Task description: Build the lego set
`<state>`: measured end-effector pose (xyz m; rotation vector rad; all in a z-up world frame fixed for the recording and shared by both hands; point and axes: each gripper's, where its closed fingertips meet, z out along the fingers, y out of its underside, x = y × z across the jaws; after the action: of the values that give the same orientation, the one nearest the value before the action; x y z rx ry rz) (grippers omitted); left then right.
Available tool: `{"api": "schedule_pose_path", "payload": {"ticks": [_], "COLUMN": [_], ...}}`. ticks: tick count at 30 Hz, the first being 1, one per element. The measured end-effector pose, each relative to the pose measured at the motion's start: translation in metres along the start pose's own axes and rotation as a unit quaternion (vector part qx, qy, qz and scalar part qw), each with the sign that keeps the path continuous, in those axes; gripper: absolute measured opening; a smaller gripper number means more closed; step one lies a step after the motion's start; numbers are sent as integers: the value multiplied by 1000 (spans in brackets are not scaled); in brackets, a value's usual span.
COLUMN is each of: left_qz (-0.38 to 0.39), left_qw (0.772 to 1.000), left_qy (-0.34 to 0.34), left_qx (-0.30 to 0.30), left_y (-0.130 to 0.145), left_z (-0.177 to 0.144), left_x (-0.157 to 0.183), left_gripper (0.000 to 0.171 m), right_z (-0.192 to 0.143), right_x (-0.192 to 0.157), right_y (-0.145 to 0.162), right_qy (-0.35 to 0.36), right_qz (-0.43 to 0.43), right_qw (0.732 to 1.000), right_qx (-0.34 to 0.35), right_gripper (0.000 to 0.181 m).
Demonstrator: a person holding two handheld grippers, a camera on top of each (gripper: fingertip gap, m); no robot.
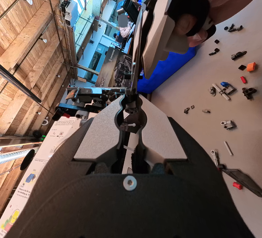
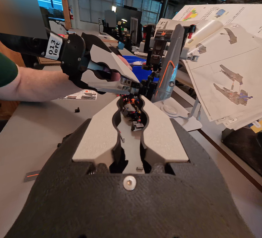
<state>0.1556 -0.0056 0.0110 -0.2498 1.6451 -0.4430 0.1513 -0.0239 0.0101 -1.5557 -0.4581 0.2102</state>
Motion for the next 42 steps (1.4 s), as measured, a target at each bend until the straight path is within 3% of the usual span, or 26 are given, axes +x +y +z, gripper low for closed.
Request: {"api": "schedule_pose_path", "payload": {"ticks": [4, 9, 16, 24, 42], "left_qz": [1, -2, 1, 3, 8], "left_qw": [1000, 1000, 1000, 1000, 1000], "left_qy": [-1, -1, 4, 12, 16], "left_qx": [0, 8, 10, 14, 13], "left_y": [0, -4, -5, -9, -10], "left_z": [-1, -2, -4, -3, 0], "left_x": [-1, -2, -2, 3, 8], "left_gripper": [11, 12, 12, 11, 12], "right_z": [-10, -15, -16, -16, -11], "right_x": [1, -7, 2, 8, 3], "right_y": [-12, -23, -21, -20, -16], "right_qy": [-1, -52, 2, 7, -43], "right_qz": [-3, 36, -14, 12, 79], "right_qw": [1000, 995, 998, 998, 993], "right_qx": [29, 79, 62, 65, 71], "right_gripper": [24, 26, 14, 4, 9]}}
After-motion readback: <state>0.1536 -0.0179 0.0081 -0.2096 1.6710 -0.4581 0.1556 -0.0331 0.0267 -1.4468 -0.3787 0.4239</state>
